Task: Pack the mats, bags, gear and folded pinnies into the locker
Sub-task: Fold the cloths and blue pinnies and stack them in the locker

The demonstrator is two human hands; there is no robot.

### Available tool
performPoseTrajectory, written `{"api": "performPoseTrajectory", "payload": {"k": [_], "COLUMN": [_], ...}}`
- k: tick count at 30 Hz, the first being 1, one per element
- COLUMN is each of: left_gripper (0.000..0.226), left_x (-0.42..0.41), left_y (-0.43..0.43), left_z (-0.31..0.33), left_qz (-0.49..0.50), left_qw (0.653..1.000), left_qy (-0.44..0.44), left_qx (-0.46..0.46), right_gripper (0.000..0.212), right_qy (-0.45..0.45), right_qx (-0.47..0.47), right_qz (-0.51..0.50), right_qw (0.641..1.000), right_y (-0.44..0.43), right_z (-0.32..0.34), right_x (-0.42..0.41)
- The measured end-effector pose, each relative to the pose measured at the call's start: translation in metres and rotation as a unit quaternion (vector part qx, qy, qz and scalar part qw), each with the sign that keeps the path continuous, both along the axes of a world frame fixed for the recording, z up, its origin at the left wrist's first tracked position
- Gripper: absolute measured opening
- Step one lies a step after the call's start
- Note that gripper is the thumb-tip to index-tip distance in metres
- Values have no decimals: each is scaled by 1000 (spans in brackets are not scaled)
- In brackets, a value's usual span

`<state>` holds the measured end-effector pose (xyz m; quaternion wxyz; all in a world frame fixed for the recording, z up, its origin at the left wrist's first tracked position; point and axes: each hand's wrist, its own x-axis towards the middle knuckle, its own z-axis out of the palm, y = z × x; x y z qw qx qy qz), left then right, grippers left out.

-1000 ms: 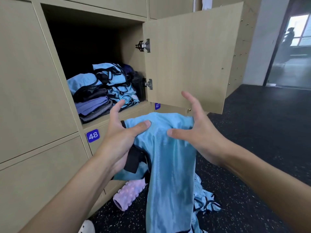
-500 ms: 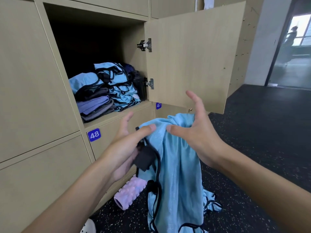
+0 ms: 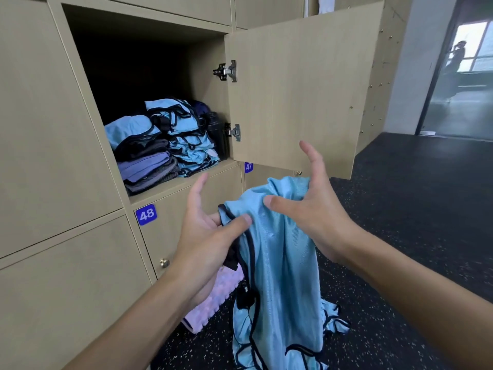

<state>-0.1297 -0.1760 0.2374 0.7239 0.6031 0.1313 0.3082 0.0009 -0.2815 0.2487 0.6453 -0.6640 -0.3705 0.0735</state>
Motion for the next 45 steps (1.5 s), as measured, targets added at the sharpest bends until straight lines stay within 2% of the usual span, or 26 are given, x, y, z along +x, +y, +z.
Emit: {"api": "performPoseTrajectory", "payload": {"k": [3,5,8,10,12,15,18,20,22,25,28,31,33,38,42,45], "left_gripper": [72,61,41,32,36,52,47,42,38,31,21,17,25,46,32,6], "left_x": [1,0,0,-2,-5,-9,-8,-8,-7,-4,-1,-1,-4,-8,-10,-8], "left_y": [15,27,41,44,44,39,40,42,44,46,49,51,50,49,51,53], "left_z": [8,13,19,22,24,23,23,23,23,22,20,21,23,21,19,16], "left_qz": [58,94,87,60,4,-70,-45,-26,-6,47,70,13,-33,-19,22,62], "left_qw": [998,995,993,994,996,992,993,994,993,991,985,983,983,962,928,888], "left_qy": [5,25,51,57,66,105,106,105,112,126,158,179,180,239,270,271], "left_qx": [-31,-39,-58,-74,-66,-4,11,14,23,12,7,-23,-33,129,256,365], "right_gripper": [107,104,93,85,75,65,68,79,82,68,41,11,12,46,37,13], "right_qy": [-22,-22,8,10,-1,20,56,80,94,103,106,80,76,49,-50,-103], "right_qx": [-43,-42,-8,-24,-51,-36,-56,-98,-98,-60,-79,-94,-100,-147,-204,-239], "right_qz": [54,52,15,6,2,-17,-6,59,85,10,2,0,2,35,-8,-13], "right_qw": [997,997,1000,1000,999,999,997,990,987,993,991,992,992,987,978,966], "right_y": [-2,-2,-2,-3,-4,-4,-10,-16,-18,-14,-12,-11,-13,-20,-21,-23], "right_z": [1,4,7,5,1,0,2,2,0,-1,-5,-8,-8,-1,0,0], "right_x": [-2,0,10,16,18,21,27,28,29,36,36,34,36,34,36,37]}}
